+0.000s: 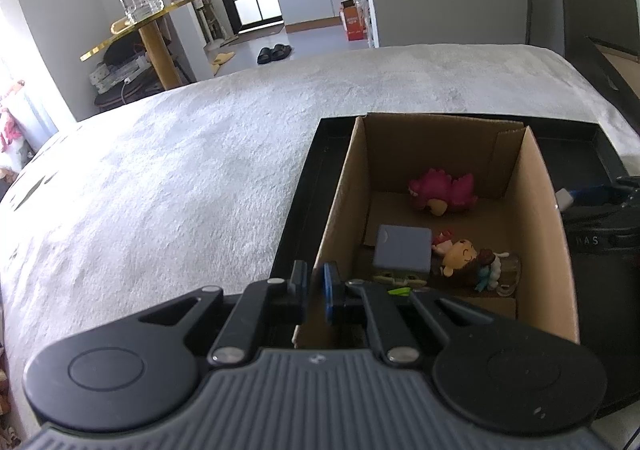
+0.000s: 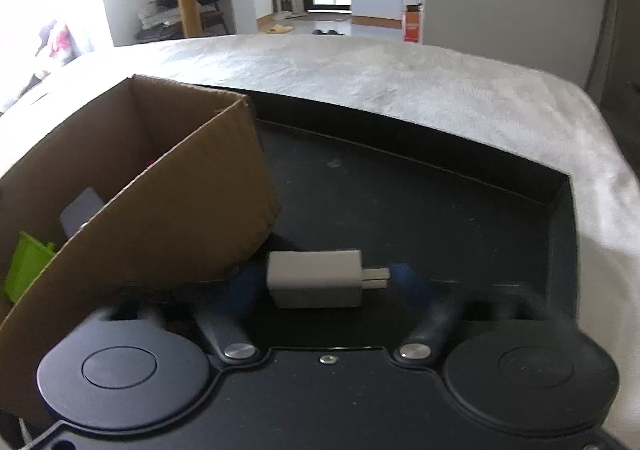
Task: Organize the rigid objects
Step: 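Lower the right gripper onto the white charger plug and close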
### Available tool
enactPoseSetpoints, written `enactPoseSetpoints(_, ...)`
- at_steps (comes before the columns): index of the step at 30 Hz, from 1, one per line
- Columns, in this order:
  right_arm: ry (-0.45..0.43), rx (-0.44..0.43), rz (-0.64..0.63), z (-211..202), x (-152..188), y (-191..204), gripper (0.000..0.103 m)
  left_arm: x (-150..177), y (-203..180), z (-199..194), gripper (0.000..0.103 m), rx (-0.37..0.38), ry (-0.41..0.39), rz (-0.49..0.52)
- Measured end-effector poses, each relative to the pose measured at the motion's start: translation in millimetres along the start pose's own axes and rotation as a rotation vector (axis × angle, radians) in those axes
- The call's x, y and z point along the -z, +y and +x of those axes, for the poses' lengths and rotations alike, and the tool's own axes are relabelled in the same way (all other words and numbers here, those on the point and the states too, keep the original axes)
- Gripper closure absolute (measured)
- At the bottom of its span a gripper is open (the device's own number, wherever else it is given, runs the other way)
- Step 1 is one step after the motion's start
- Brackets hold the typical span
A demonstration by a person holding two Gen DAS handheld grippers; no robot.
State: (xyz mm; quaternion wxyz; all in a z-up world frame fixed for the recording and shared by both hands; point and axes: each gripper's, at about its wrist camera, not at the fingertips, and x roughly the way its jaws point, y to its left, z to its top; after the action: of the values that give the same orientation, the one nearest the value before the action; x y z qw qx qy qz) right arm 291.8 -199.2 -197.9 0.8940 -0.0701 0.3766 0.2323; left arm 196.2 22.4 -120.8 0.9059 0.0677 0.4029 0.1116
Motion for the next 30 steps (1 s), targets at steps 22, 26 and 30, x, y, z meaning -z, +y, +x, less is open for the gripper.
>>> enactPoseSetpoints(22,0.014,0.017,-0.087,-60.8,-19.4,24.1,0.043,-2.0,8.0,-1.1,0.097,0.023,0.002,-0.020)
enactPoseSetpoints(26,-0.002,0.025,-0.099,-73.3,-29.4,28.8,0.043,-3.1,11.0,-1.5,0.097,0.035,0.003,-0.038)
enactPoseSetpoints(30,-0.016,0.032,-0.127,-83.7,-42.2,36.4,0.043,-4.2,13.2,-3.9,0.097,0.043,0.000,-0.051)
